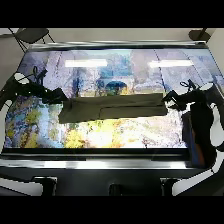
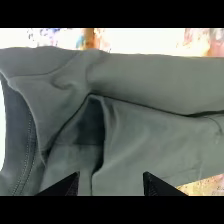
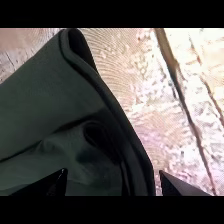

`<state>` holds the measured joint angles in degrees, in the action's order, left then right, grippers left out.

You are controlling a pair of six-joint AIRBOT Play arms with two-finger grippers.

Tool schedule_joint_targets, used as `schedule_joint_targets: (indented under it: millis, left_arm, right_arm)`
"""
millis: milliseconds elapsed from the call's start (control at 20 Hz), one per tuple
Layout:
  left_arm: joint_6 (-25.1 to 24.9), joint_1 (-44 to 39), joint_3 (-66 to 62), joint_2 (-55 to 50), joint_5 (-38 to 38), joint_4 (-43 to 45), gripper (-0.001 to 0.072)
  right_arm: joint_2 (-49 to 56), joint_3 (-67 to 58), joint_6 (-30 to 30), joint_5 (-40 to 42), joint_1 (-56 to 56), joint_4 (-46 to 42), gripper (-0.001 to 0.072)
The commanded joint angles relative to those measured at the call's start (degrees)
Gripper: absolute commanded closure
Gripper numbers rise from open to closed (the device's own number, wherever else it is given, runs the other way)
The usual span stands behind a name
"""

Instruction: Fold the shirts.

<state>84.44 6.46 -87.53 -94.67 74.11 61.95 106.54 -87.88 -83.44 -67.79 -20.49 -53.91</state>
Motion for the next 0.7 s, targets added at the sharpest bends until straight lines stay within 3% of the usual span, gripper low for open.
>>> schedule_joint_targets:
  millis: [0, 100, 150, 200, 250, 300, 350, 400, 450, 550, 600, 650]
  left_arm:
    - [-0.02, 0.11, -0.07, 3.28, 0.26, -0.5, 0.0226]
    - [-1.62, 0.11, -0.07, 5.11, 0.24, -5.84, 0.0227]
    - [-3.19, -0.02, -0.07, 6.05, 0.22, -9.53, 0.0249]
    - [-4.42, -0.35, -0.07, 6.82, 0.15, -12.22, 0.0282]
    - [-5.51, -1.03, -0.07, 7.45, 0.0, -14.4, 0.0282]
    - [-6.82, -1.99, -0.04, 7.85, 0.02, -16.28, 0.0282]
    - [-7.98, -3.08, -0.04, 7.93, 0.02, -17.33, 0.0282]
    - [-8.72, -4.46, 0.0, 7.8, -0.04, -17.51, 0.0283]
    - [-9.16, -6.16, 0.02, 7.45, -0.31, -17.44, 0.0313]
    - [-9.49, -10.36, 0.87, 6.38, -3.3, -17.46, 0.0623]
    - [-9.49, -12.76, 1.77, 5.73, -5.38, -17.46, 0.0678]
    - [-9.33, -15.63, 2.86, 4.72, -7.48, -17.64, 0.0678]
  right_arm:
    - [2.51, -0.04, 1.86, -1.29, -0.24, 2.95, 0.002]
    - [3.54, -0.04, 1.75, -1.29, 1.31, 2.84, 0.004]
    - [3.93, -0.04, 1.57, -1.27, 2.29, 2.84, 0.0104]
    - [4.24, -0.04, 1.6, -1.2, 3.37, 2.84, 0.0116]
    - [4.26, -0.04, 1.62, -0.87, 4.26, 2.64, 0.0191]
    - [4.2, -0.07, 1.7, -0.57, 4.92, 2.69, 0.0327]
    - [3.98, -0.07, 1.79, -0.46, 5.25, 2.91, 0.0576]
    - [3.52, -0.07, 1.57, -0.74, 5.4, 3.17, 0.0667]
    - [2.43, -0.07, 1.64, -1.6, 5.4, 3.34, 0.0667]
    - [-1.07, -0.07, 1.75, -2.91, 5.4, 3.32, 0.0667]
    - [-3.32, -0.07, 1.77, -3.61, 5.4, 3.3, 0.0668]
    - [-5.51, -0.07, 1.73, -4.44, 5.42, 3.34, 0.0669]
